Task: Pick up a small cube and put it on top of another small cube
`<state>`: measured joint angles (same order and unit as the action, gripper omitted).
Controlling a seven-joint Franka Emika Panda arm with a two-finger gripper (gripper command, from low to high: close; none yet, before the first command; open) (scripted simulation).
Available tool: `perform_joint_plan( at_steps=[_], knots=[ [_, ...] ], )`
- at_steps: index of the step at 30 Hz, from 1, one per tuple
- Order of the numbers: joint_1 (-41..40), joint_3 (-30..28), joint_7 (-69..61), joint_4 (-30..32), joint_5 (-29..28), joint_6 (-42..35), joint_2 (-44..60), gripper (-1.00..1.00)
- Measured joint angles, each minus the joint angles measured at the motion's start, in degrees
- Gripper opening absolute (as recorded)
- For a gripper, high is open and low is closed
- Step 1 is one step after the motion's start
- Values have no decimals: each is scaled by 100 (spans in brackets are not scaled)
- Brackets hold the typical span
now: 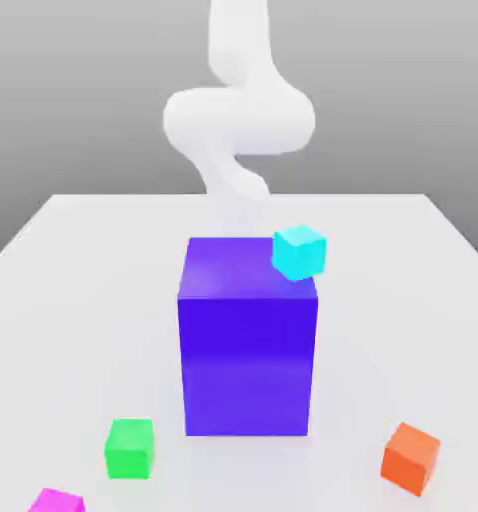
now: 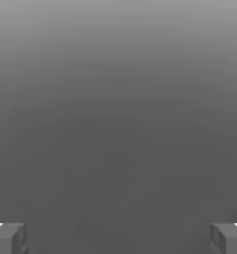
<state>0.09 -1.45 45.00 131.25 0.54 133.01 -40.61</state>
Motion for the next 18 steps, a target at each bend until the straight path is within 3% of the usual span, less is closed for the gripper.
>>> perform_joint_plan(
  at_steps=[18],
  knots=[
    [-201, -901, -825, -385, 694, 885, 3774, 0]
  ],
)
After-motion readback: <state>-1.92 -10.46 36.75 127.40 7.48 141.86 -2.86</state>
